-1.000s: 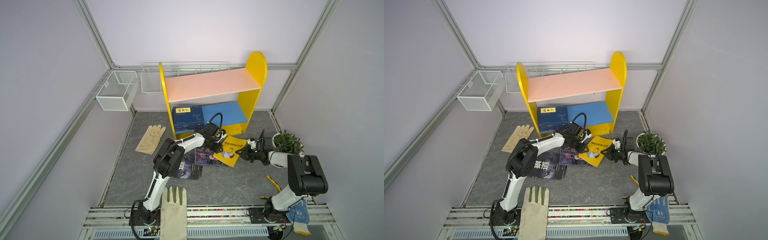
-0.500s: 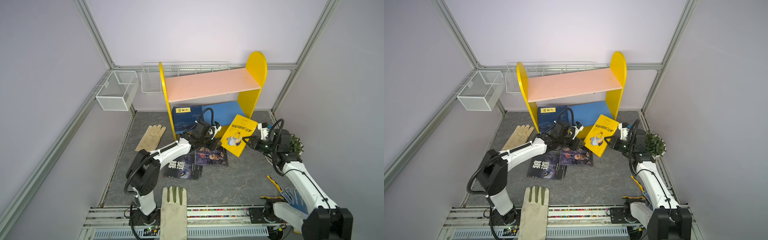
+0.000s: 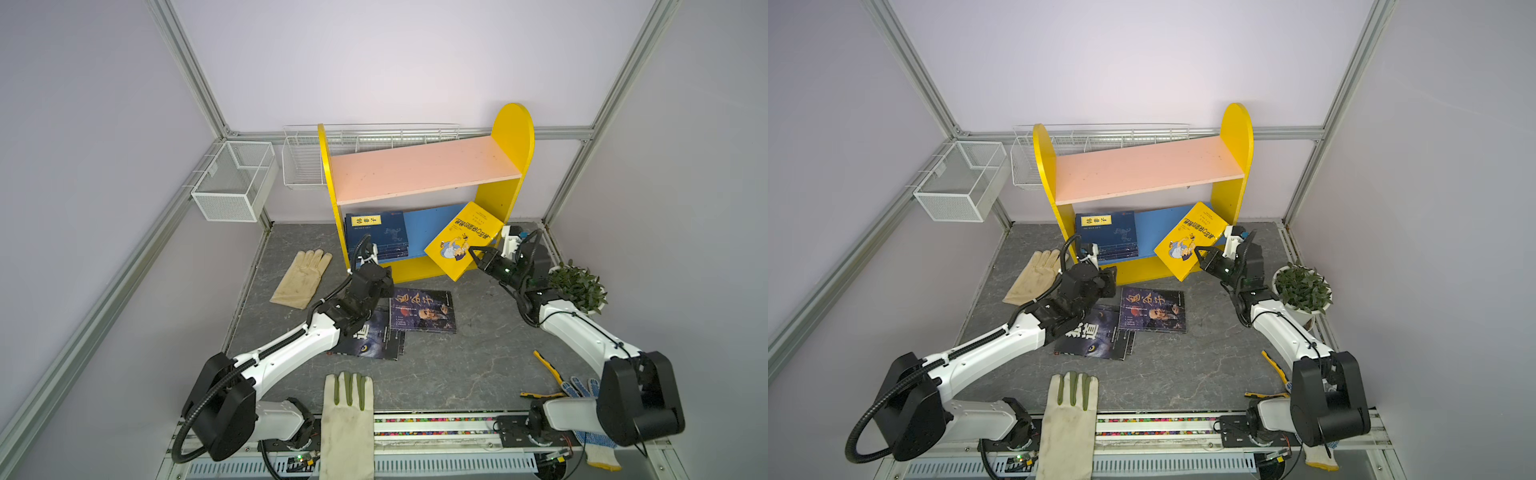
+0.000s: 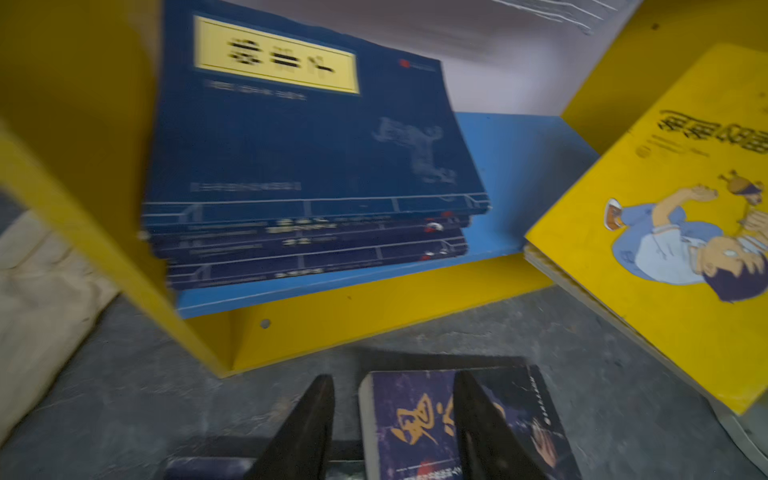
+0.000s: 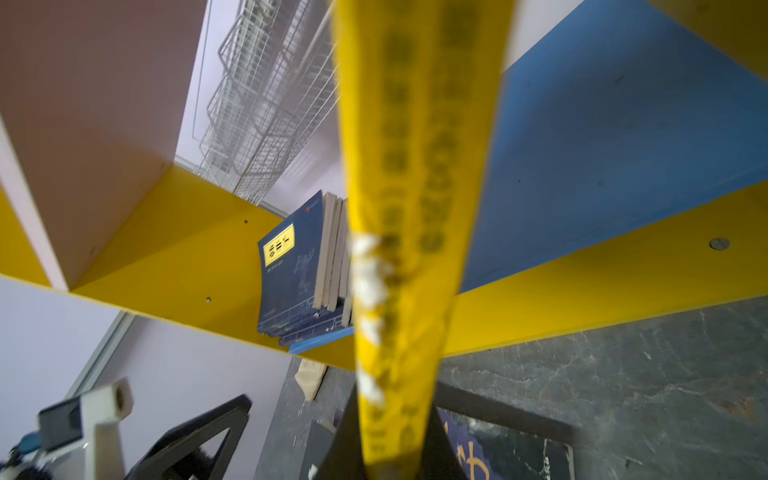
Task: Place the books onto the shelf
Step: 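Place the yellow book on the blue shelf with the right gripper while the left withdraws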
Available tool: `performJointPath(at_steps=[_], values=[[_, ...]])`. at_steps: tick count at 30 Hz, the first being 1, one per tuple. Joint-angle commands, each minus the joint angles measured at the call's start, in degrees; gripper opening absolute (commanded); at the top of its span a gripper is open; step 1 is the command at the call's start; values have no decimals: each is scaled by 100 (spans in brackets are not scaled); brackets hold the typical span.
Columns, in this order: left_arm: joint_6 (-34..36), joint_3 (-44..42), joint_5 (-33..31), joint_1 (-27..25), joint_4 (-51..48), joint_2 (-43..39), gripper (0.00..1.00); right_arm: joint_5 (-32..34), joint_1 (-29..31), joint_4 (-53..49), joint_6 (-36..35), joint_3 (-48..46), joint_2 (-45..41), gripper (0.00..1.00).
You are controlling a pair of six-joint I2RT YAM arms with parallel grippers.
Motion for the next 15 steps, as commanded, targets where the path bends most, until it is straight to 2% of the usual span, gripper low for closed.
performJointPath(at_steps=[1,8,15], values=[[-737,-85,-1380,-2,-351,-437,47,853,194,1499,312,434,240,7],[-881,-265,-1441,-2,-574,-453,48,977,271,2534,1095,783,1043,7],[-830,-137,-1447,10,-622,-204,48,1869,559,1877,1285,1089,1511,10]])
